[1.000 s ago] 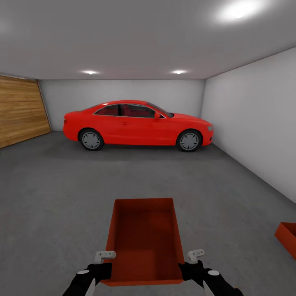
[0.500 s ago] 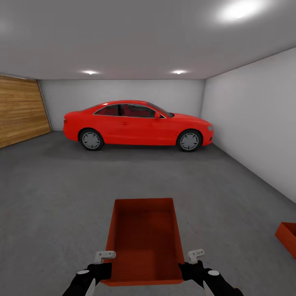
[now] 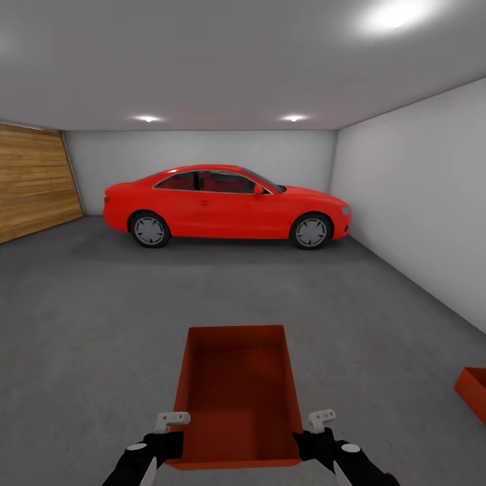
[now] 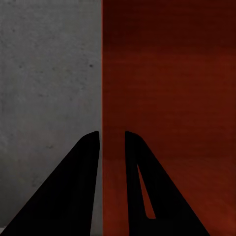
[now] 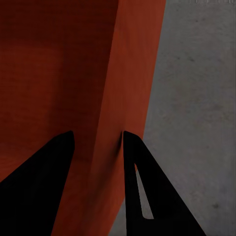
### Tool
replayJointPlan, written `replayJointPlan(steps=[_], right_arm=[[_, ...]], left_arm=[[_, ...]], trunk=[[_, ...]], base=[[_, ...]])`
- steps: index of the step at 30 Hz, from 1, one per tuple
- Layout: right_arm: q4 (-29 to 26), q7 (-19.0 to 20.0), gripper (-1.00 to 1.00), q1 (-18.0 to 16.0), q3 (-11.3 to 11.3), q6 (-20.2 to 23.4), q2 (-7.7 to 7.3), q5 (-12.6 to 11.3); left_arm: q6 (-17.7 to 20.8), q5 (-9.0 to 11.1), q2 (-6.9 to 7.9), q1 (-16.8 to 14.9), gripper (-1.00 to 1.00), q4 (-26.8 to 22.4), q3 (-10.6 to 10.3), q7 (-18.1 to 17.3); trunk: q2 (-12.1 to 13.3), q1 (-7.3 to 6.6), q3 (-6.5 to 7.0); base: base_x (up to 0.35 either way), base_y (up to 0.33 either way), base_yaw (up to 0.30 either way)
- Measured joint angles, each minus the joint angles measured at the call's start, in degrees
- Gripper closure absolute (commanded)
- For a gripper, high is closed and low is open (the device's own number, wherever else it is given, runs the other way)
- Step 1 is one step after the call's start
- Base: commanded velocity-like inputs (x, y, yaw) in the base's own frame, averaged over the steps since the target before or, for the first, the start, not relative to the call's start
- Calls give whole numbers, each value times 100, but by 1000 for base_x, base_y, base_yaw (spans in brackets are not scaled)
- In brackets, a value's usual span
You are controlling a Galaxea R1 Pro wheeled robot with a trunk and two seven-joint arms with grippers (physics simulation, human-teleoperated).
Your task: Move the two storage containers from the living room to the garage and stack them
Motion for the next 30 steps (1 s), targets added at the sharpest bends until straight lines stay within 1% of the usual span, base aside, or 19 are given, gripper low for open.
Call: replayJointPlan(steps=[7, 10, 30], right_arm=[[0, 0, 100, 0, 0, 0, 0, 0], [0, 0, 100, 2, -1, -1, 0, 0], [0, 0, 100, 0, 0, 0, 0, 0]], left_arm=[[0, 0, 0, 0, 100, 0, 0, 0], [0, 0, 0, 0, 100, 0, -1, 0], [-1, 0, 0, 0, 100, 0, -1, 1]], trunk=[[0, -1, 0], [0, 1, 0], [1, 2, 0]], base=[[288, 0, 0], [162, 0, 0], [7, -7, 0]])
